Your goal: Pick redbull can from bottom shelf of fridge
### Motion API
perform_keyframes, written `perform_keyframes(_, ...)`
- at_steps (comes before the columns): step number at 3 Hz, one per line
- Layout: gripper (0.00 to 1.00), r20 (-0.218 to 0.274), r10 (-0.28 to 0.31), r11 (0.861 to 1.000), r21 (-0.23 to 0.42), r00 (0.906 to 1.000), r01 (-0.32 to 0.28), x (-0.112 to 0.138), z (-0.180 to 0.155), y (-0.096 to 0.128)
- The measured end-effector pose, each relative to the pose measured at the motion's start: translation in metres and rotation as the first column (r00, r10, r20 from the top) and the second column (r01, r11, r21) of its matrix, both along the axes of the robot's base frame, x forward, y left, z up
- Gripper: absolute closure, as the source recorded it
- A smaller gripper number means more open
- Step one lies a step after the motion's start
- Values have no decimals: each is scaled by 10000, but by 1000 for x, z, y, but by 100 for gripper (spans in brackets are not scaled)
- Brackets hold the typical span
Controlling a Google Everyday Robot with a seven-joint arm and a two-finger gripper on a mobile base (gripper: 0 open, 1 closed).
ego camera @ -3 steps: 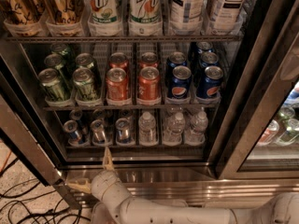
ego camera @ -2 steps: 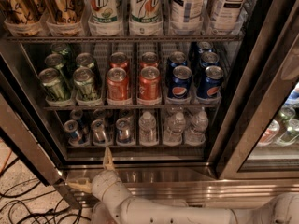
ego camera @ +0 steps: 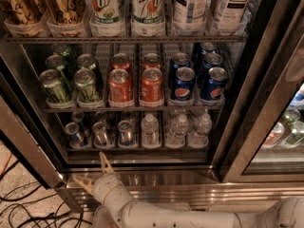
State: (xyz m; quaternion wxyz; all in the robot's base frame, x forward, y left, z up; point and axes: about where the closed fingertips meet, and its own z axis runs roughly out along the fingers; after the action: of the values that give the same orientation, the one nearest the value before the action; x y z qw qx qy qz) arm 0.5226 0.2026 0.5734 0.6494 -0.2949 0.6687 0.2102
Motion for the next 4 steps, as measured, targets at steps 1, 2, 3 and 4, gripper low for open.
perform_keyframes(1,43,0,0,10000,0,10000,0,0,0,0)
perform_keyframes(2,42,1,0,10000,-1,10000,0,0,0,0)
perform_keyframes(3,38,90,82,9998,-167,9999,-80,6,3,1)
perform_keyframes(4,39,270,270,9989,-391,9993,-260,17,10,3)
